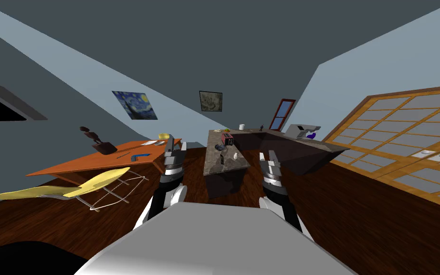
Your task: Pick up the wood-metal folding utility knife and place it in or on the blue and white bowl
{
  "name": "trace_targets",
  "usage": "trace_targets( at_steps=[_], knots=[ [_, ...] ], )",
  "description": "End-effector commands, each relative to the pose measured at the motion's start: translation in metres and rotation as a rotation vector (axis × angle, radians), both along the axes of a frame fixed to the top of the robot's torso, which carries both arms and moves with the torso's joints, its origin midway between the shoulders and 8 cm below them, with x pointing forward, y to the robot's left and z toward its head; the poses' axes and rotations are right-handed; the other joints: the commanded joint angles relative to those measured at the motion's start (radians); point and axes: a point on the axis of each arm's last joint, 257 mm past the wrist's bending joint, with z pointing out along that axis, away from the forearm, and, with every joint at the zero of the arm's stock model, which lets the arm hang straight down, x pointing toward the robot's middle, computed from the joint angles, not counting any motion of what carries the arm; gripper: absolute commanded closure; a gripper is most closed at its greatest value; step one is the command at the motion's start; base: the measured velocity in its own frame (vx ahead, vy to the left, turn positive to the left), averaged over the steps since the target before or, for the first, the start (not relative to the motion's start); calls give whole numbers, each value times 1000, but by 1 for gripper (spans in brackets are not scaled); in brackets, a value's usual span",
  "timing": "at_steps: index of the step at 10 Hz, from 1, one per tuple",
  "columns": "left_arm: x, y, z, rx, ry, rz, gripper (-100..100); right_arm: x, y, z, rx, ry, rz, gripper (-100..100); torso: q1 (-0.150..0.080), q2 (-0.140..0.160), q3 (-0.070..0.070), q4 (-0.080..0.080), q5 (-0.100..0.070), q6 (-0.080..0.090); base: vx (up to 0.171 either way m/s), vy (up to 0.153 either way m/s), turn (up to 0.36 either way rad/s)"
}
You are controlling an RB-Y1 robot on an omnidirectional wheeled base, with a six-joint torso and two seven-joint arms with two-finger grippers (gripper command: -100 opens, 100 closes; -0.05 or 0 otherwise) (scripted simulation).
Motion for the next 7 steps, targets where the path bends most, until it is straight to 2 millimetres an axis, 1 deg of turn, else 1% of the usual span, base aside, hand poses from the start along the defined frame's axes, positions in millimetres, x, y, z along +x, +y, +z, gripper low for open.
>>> trace_targets(
  at_steps=[1, 2, 3, 4, 5, 6, 7],
  knots=[
    [0, 0, 0, 0, 0, 0, 0, 5, 6, -12, -22, 41, 31, -100, 0, 0, 0, 0, 0, 0, -31, 89, 88],
    [0, 0, 0, 0, 0, 0, 0, 7, 9, -20, -33, 67, 48, -100, 5, 2, 1, 0, 1, 0, -37, 148, 70],
    [0, 0, 0, 0, 0, 0, 0, 10, 12, -30, -44, 100, 67, -100, 9, 2, 1, 0, 2, 0, -59, 196, 77],
    [0, 0, 0, 0, 0, 0, 0, 13, 15, -42, -54, 138, 87, -100, 12, 4, 2, 1, 3, 0, -71, 248, 80],
    [0, 0, 0, 0, 0, 0, 0, 13, 16, -42, -69, 142, 95, -100, 16, 4, 3, 1, 3, 0, -34, 185, 6],
    [0, 0, 0, 0, 0, 0, 0, 16, 20, -56, -83, 187, 117, -100, 13, 3, 2, 1, 3, 0, -20, 155, 65],
    [0, 0, 0, 0, 0, 0, 0, 16, 20, -57, -89, 188, 120, -100, 11, 2, 1, 1, 3, 0, -14, 97, 21]
  ],
)
